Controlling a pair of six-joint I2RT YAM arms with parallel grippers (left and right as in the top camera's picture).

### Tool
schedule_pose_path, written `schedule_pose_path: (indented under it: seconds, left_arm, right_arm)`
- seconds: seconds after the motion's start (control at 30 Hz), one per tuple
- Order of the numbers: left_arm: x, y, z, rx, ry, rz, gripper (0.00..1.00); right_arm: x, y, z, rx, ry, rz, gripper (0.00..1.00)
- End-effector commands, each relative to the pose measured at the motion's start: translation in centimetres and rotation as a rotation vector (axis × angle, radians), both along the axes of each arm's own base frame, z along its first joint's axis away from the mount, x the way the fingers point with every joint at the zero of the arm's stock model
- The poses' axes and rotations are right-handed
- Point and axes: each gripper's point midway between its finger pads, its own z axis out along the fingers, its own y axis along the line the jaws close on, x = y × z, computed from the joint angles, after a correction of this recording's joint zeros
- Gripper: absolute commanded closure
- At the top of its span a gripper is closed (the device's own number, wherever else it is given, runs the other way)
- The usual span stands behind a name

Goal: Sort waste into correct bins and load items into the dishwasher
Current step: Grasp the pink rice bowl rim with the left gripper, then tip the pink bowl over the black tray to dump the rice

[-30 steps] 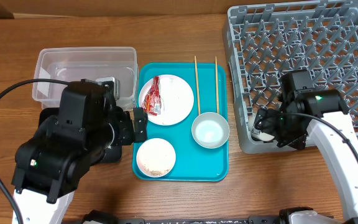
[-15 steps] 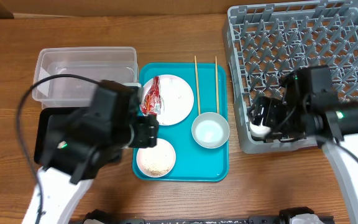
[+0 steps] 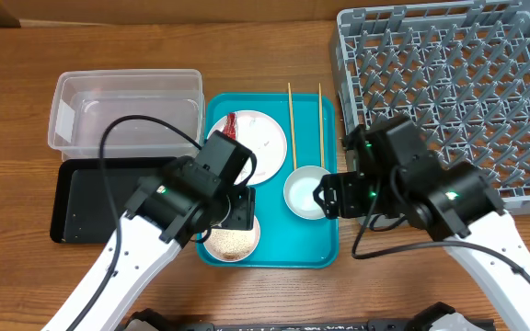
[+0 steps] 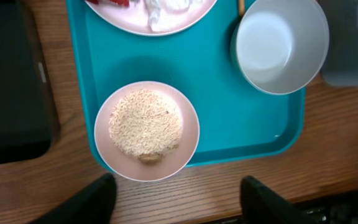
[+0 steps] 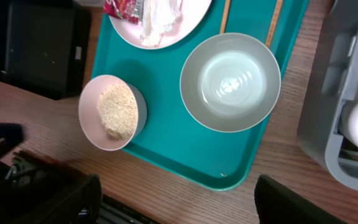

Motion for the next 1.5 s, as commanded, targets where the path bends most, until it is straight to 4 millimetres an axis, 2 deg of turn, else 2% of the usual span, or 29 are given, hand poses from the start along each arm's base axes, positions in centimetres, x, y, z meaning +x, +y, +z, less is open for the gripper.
schedule_pose_path:
  seconds: [0.0, 0.13, 0.23, 0.33, 0.4, 0.57, 0.73, 0.83, 0.87, 0.9, 0.97, 1.03, 1.1, 1.23, 1.37, 1.47]
  left_arm:
    - [-0.3, -0.5, 2.9, -0.074, -0.083, 0.016, 0.32]
    - [-0.7, -0.7, -0.1, -0.003, -0.045, 0.020, 0.34]
    - [-0.4, -2.0, -4.0, 0.032, -0.004, -0.003, 0.36]
    - [-0.3, -2.7, -7.7, 0.082, 0.061, -0.007, 0.39]
    - [-0.2, -3.0, -9.5, 0.117, 0.100, -0.013, 0.42]
    - [0.8, -3.7, -12.9, 0.172, 0.147, -0.019, 0.44]
    - [1.0, -3.9, -16.0, 0.215, 0.204, -0.021, 0.65]
    - [0.7, -4.0, -17.4, 0.233, 0.246, -0.024, 0.68]
    - [0.4, -4.0, -17.8, 0.234, 0.265, -0.026, 0.75]
    - [0.2, -4.1, -18.0, 0.228, 0.280, -0.028, 0.96]
    - [0.0, -4.4, -18.0, 0.212, 0.290, -0.028, 0.96]
    - [0.3, -4.6, -17.1, 0.202, 0.279, -0.022, 0.96]
    - [0.6, -4.8, -15.7, 0.192, 0.262, -0.019, 0.96]
    - [1.3, -4.5, -11.6, 0.175, 0.194, -0.012, 0.96]
    - [1.7, -3.1, -8.4, 0.154, 0.132, 0.018, 0.96]
    - [2.0, -0.9, -6.8, 0.131, 0.123, 0.085, 0.96]
  right_arm:
    - [0.7, 0.0, -0.5, -0.037, -0.007, -0.027, 0.20]
    - [1.8, -1.4, -0.8, -0.090, -0.025, -0.139, 0.15]
    - [2.2, -2.3, -0.9, -0.117, -0.028, -0.214, 0.13]
    - [2.4, -4.0, -0.9, -0.143, -0.021, -0.327, 0.11]
    - [2.5, -5.1, -0.2, -0.142, -0.033, -0.385, 0.09]
    - [2.6, -7.2, 3.0, -0.063, -0.137, -0.457, 0.06]
    - [1.4, -8.0, 5.8, 0.002, -0.228, -0.471, 0.03]
    - [0.8, -8.3, 6.3, 0.012, -0.245, -0.473, 0.02]
    - [0.7, -8.4, 6.3, 0.009, -0.247, -0.475, 0.02]
    - [0.6, -8.6, 6.3, 0.004, -0.249, -0.479, 0.02]
    - [0.5, -8.8, 6.2, -0.008, -0.245, -0.484, 0.01]
    - [0.4, -8.8, 6.0, -0.013, -0.239, -0.483, 0.01]
    - [0.5, -8.8, 5.8, -0.020, -0.231, -0.483, 0.01]
    - [0.6, -8.8, 5.5, -0.028, -0.220, -0.482, 0.01]
    - [0.6, -8.8, 5.4, -0.031, -0.215, -0.481, 0.01]
    - [0.6, -8.8, 5.4, -0.032, -0.216, -0.481, 0.01]
